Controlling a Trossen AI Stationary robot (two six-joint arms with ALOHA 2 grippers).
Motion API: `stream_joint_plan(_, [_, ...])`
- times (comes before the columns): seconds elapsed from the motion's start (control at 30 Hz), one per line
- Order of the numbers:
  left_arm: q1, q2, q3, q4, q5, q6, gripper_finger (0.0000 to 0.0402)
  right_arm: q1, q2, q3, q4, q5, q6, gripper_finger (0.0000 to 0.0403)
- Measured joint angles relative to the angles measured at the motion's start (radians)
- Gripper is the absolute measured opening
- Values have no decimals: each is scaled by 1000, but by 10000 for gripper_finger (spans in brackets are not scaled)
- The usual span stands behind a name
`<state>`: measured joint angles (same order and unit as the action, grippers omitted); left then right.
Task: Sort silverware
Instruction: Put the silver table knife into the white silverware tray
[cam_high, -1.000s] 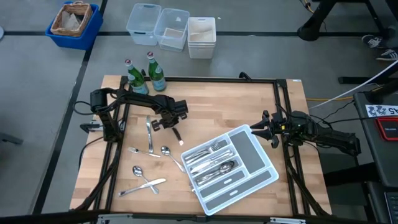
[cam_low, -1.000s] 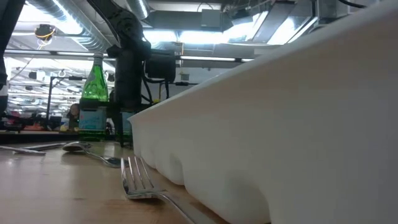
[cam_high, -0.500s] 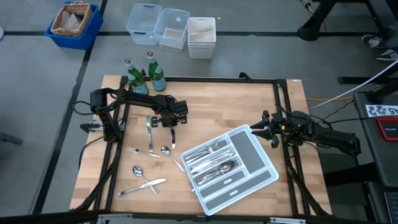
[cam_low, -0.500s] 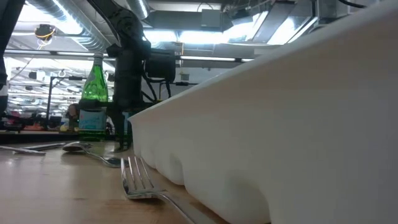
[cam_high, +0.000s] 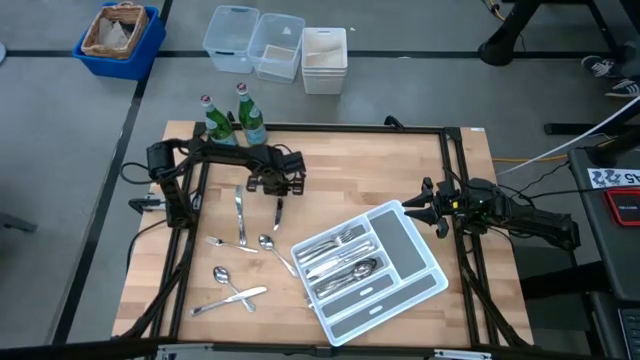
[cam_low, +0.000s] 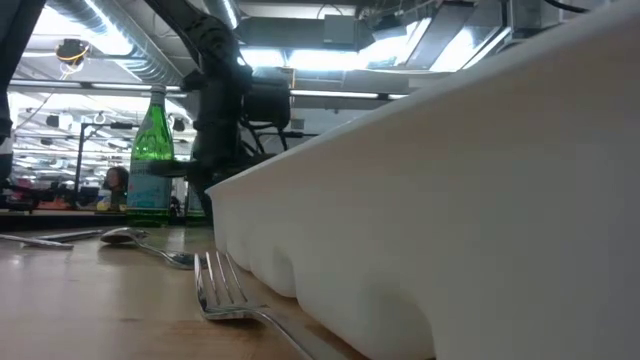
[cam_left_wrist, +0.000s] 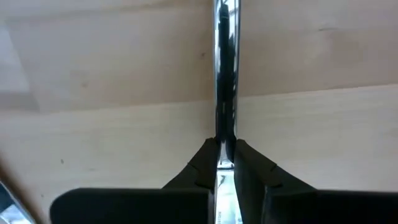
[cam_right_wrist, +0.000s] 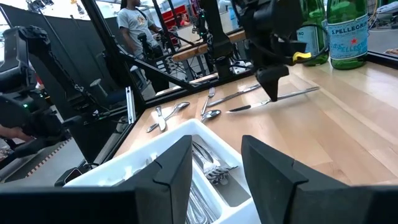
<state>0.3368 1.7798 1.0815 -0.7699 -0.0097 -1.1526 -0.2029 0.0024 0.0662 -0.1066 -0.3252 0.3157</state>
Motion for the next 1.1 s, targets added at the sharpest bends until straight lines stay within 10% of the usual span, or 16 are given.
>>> stream_joint_plan(0.63, [51, -3, 213, 48, 110, 326, 28, 0, 0, 0, 0, 0, 0, 143])
stream_joint_plan(1.1, [-189, -4, 239, 382, 243, 384, 29, 0, 0, 0, 0, 0, 0, 143])
